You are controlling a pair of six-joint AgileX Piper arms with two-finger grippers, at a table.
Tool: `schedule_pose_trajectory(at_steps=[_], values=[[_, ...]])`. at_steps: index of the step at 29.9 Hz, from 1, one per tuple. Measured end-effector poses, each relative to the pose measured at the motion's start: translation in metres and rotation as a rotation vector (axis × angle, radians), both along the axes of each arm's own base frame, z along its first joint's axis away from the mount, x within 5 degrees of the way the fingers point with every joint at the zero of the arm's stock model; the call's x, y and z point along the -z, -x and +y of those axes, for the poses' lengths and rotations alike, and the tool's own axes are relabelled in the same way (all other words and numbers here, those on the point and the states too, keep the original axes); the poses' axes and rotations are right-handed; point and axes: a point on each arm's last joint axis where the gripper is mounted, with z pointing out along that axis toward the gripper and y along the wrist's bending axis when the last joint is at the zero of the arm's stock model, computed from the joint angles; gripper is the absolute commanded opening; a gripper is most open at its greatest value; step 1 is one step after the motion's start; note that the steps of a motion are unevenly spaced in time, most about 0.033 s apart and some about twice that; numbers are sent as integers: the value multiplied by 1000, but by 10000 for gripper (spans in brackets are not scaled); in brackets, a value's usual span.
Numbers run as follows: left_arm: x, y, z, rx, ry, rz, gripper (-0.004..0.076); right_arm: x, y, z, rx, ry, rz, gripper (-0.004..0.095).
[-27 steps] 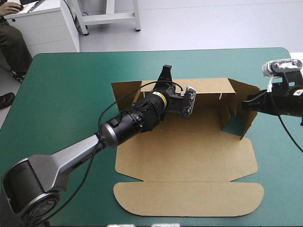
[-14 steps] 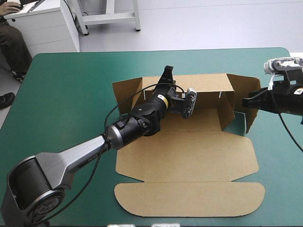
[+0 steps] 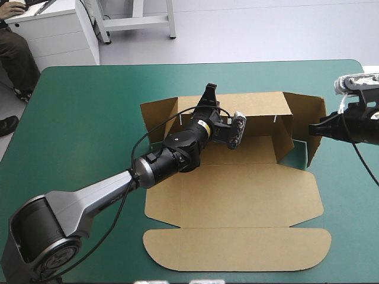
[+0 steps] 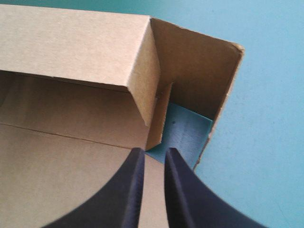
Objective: Fold the box
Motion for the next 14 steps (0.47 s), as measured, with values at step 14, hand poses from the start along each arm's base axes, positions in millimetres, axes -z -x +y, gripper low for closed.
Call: schedule_pose_trajectory(at_steps=[14], values=[[0,0,0,-4,6,3,-10,-29,5,0,17,10,-88,458]])
